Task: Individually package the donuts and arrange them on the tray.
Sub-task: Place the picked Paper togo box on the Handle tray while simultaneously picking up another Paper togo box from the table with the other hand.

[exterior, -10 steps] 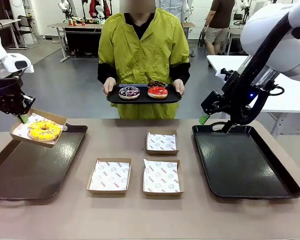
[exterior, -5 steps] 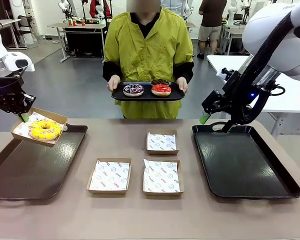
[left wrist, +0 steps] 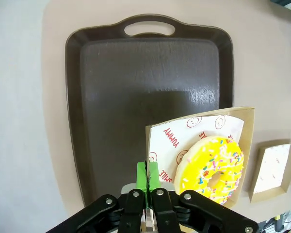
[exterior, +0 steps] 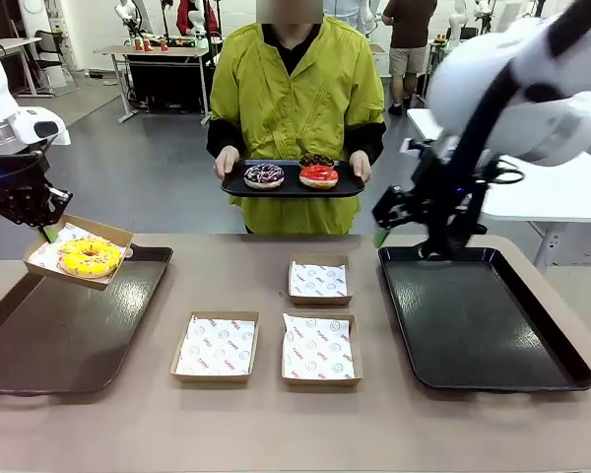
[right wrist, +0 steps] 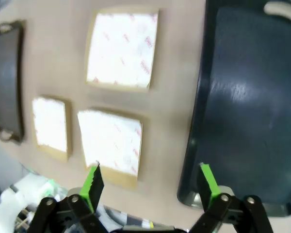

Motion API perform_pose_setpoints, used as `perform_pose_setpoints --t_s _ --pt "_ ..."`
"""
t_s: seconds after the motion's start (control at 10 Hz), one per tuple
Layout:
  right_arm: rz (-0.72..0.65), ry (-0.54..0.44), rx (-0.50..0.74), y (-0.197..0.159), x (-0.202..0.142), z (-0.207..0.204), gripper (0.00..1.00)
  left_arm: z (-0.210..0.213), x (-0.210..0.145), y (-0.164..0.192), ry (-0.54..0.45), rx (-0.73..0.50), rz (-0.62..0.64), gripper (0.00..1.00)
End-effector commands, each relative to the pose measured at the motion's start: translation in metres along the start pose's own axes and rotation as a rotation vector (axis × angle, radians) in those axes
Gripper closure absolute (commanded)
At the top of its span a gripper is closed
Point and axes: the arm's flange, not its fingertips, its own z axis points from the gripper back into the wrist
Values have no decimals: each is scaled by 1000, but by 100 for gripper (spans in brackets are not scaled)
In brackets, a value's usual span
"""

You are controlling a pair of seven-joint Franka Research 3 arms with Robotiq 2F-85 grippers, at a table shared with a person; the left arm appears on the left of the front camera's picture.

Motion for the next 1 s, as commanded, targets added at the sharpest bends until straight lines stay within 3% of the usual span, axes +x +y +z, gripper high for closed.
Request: perform_pose_setpoints --t_s 0.0,0.5,0.9 --pt "-36 5 -169 39 45 -32 0 -12 25 13 -4 -8 -1 99" --pt "-89 -63 -316 61 85 -103 0 -47 53 10 22 4 -35 99" --pt "-75 -34 -291 52 84 -113 0 -53 49 7 38 5 -12 99"
